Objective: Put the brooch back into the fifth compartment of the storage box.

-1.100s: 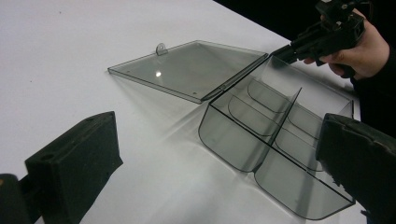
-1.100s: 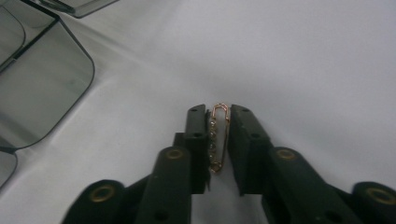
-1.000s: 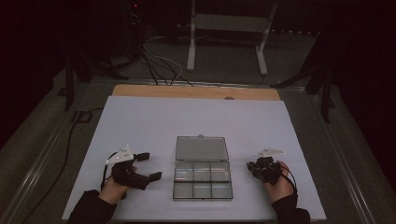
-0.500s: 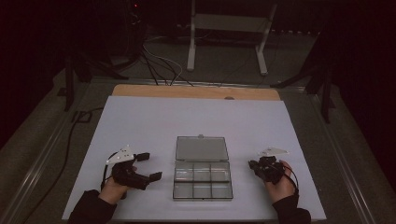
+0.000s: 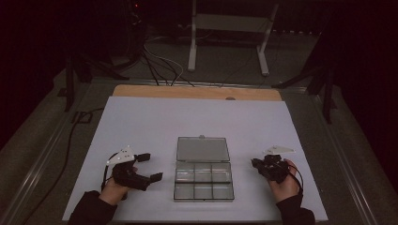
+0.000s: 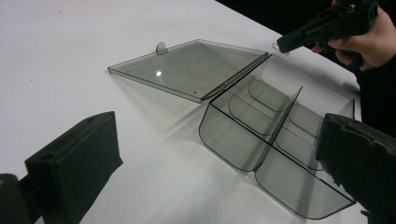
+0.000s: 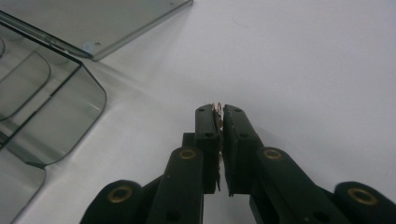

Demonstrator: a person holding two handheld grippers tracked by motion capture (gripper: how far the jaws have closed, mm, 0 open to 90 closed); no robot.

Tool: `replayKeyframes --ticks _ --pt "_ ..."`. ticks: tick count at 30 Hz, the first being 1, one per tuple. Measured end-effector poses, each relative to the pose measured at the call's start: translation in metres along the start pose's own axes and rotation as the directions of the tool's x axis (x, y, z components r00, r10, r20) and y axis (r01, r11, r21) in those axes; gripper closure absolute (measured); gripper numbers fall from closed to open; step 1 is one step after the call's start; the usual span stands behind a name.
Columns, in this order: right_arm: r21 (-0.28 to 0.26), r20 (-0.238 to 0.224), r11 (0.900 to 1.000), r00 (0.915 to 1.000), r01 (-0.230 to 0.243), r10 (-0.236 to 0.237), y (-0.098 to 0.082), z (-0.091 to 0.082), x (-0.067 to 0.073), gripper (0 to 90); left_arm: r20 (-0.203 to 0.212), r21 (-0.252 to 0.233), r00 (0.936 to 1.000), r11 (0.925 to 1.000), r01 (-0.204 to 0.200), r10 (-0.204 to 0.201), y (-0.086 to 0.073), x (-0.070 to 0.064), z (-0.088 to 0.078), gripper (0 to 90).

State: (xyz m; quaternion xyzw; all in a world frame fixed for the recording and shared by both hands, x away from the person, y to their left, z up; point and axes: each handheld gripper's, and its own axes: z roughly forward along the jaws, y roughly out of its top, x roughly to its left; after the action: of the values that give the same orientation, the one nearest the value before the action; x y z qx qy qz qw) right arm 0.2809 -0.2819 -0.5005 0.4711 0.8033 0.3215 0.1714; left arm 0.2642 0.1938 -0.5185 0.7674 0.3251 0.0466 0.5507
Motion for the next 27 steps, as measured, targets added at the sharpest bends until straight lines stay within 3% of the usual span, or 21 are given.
replayKeyframes --ticks 20,27 --pt "-0.048 -0.066 0.999 0.9975 0.022 -0.025 0.013 -0.011 0.014 85.7 0.002 0.000 1.0000 1.0000 0.001 -0.001 0.000 0.000 0.000 1.0" --pt "-0.071 -0.122 0.997 0.9921 0.021 -0.030 0.018 -0.016 0.024 85.7 -0.001 -0.001 1.0000 1.0000 0.001 -0.001 0.000 0.000 0.000 1.0"
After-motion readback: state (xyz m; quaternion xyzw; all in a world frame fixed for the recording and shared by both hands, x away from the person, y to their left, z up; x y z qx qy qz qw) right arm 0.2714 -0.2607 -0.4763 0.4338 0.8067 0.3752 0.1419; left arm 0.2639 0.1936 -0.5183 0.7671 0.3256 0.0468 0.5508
